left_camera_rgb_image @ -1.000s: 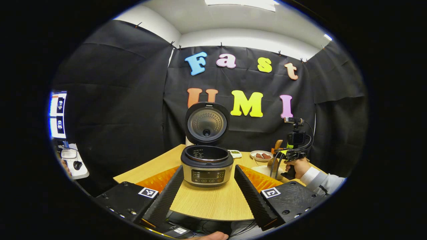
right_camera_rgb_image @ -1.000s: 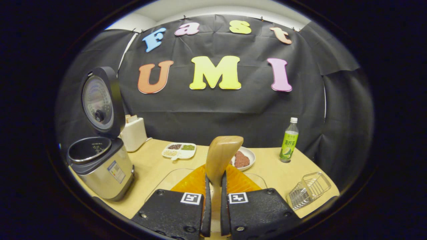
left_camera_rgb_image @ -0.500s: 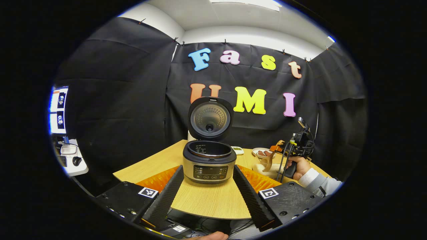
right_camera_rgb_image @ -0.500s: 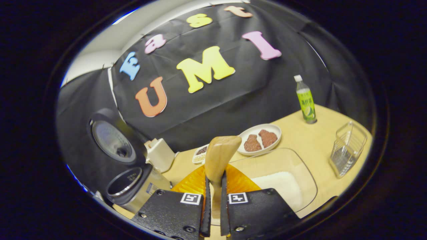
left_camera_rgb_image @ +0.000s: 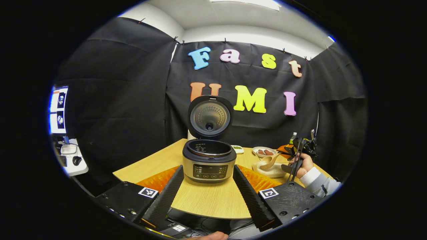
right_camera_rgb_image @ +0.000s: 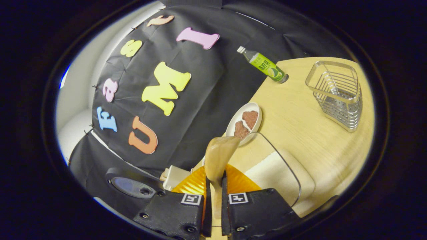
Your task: Close the left gripper, press the button to open the rice cooker; take a wooden spoon from the chopstick holder with the right hand, scoop a spoonful of rice and pour it into the rice cooker, then put the wooden spoon back into the chopstick holder.
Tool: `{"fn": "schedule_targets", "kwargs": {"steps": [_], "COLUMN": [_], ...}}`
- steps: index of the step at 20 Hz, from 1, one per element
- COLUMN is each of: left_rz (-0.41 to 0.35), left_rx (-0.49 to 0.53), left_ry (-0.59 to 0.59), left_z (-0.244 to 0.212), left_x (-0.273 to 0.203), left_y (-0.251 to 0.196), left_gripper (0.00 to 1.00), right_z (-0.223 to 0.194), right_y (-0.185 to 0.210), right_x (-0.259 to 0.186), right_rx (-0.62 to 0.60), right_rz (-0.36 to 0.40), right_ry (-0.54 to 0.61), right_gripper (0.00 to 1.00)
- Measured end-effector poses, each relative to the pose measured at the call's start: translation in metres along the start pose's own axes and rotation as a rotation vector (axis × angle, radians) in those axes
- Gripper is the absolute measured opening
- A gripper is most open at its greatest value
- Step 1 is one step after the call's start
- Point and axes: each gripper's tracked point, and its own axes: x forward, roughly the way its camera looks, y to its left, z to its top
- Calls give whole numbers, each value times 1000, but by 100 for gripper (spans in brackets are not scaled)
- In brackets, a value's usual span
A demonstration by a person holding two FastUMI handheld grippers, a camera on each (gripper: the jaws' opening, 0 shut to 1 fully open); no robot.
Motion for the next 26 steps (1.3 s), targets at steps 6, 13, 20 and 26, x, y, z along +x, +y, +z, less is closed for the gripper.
{"fn": "schedule_targets", "kwargs": {"steps": [6, 13, 20, 26], "left_rz": [11, 5, -5, 25], "left_rx": [17, 7, 34, 50], "left_ry": [5, 11, 24, 19], "left_z": [-3, 1, -2, 4], "left_x": [0, 0, -7, -19], "left_y": [-2, -6, -5, 15], "left_gripper": [95, 95, 95, 95], "right_z": [42, 54, 29, 6], "right_y": [-1, 0, 47, 106], "right_x": [-22, -38, -50, -55], "right_rx": [184, 457, 592, 555], "right_rz": [34, 100, 186, 233], "right_ry": [-81, -71, 7, 22], "right_gripper": [16, 16, 16, 16]}}
